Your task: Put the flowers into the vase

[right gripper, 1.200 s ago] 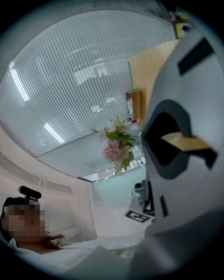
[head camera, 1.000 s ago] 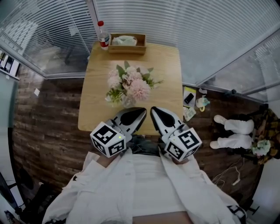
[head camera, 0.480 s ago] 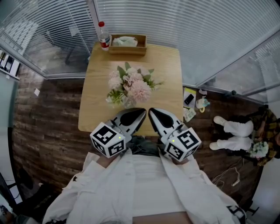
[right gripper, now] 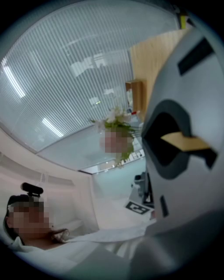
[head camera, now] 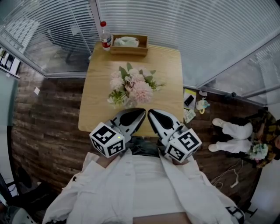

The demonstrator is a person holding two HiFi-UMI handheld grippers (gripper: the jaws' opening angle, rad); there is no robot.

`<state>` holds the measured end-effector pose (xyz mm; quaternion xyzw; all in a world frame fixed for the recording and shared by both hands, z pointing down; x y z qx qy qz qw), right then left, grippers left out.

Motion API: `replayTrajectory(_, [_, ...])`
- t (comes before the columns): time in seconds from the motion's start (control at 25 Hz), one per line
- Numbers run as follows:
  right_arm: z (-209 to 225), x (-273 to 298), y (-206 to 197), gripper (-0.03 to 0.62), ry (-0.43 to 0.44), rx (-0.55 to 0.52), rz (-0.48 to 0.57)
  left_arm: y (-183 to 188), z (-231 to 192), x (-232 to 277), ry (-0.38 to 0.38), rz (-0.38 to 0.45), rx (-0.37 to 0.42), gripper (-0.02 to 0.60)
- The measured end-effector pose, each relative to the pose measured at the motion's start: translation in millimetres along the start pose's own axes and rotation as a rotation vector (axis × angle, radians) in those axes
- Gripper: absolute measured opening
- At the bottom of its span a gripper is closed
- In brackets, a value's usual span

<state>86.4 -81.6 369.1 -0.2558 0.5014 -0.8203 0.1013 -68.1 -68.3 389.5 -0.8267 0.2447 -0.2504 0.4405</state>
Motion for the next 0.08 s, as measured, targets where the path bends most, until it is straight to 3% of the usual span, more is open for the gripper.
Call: replayTrajectory(0.08, [-0.2,0.3,-0.2,0.012,-0.001,0.001,0.0,0.5,-0.5,-1.0,-0.003,0.004,-0.002,0.009])
Point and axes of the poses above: the fingertips, and each gripper's own axes: x forward along the fingers, z to its right, y out of its top, the point moved 9 cm from there along -x, backward along the fingers, and after that the axes turned 8 degrees about -z, right-handed, at the moved point
